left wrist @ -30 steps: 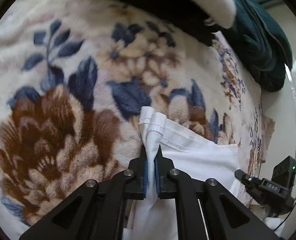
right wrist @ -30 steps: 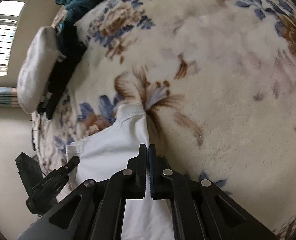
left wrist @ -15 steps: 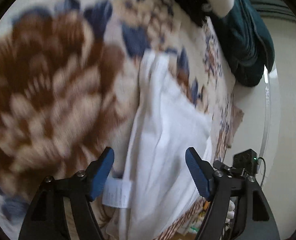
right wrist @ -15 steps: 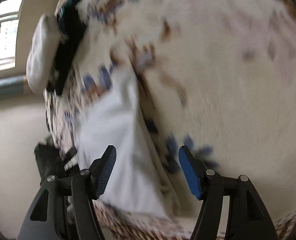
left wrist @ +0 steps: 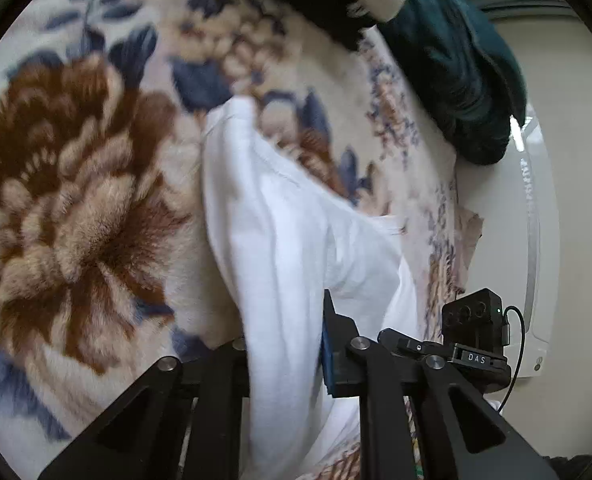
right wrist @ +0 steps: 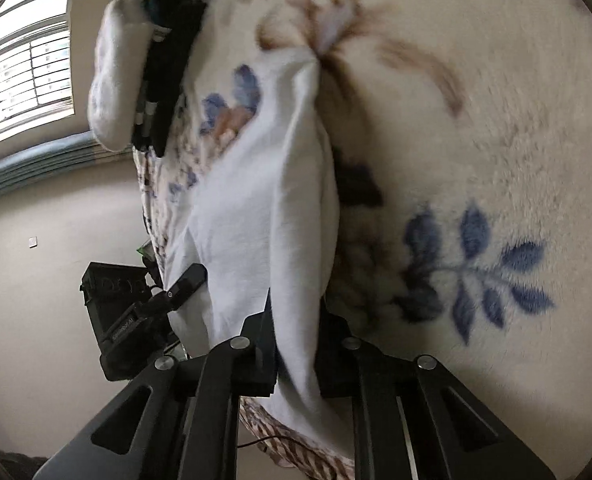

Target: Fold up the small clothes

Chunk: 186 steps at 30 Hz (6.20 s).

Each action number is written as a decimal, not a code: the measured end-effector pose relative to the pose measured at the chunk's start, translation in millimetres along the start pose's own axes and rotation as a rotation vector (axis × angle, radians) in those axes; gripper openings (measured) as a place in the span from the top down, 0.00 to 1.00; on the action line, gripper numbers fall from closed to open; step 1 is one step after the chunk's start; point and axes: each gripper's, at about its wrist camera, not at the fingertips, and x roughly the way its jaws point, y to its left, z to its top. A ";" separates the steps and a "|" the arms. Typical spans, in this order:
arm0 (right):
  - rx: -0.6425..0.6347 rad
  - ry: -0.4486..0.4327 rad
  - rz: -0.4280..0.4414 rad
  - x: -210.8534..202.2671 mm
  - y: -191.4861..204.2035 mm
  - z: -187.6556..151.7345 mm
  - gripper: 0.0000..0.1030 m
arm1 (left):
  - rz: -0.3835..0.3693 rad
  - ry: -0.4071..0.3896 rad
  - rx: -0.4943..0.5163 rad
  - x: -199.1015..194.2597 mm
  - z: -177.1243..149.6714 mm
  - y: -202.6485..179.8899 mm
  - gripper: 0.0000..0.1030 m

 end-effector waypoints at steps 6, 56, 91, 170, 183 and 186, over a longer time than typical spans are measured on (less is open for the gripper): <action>-0.094 -0.040 0.008 -33.9 59.1 2.3 0.87 | -0.045 -0.086 0.026 -44.5 18.8 -43.9 0.88; -0.596 -0.544 -0.850 8.2 410.1 194.4 0.01 | 0.731 -0.495 0.222 -148.1 282.2 -127.0 0.02; -0.774 -0.866 -0.711 -321.1 532.0 -243.8 0.01 | 0.675 -0.749 0.428 -369.8 -35.4 -352.6 0.02; -0.884 -0.887 -0.645 -371.1 548.0 -298.4 0.00 | 0.725 -0.858 0.383 -388.2 -102.9 -377.2 0.00; -0.886 -0.889 -0.647 -370.5 547.8 -299.4 0.00 | 0.741 -0.870 0.376 -390.0 -106.8 -377.9 0.00; -0.883 -0.889 -0.646 -370.5 548.1 -298.7 0.00 | 0.741 -0.872 0.375 -390.6 -108.1 -377.8 0.00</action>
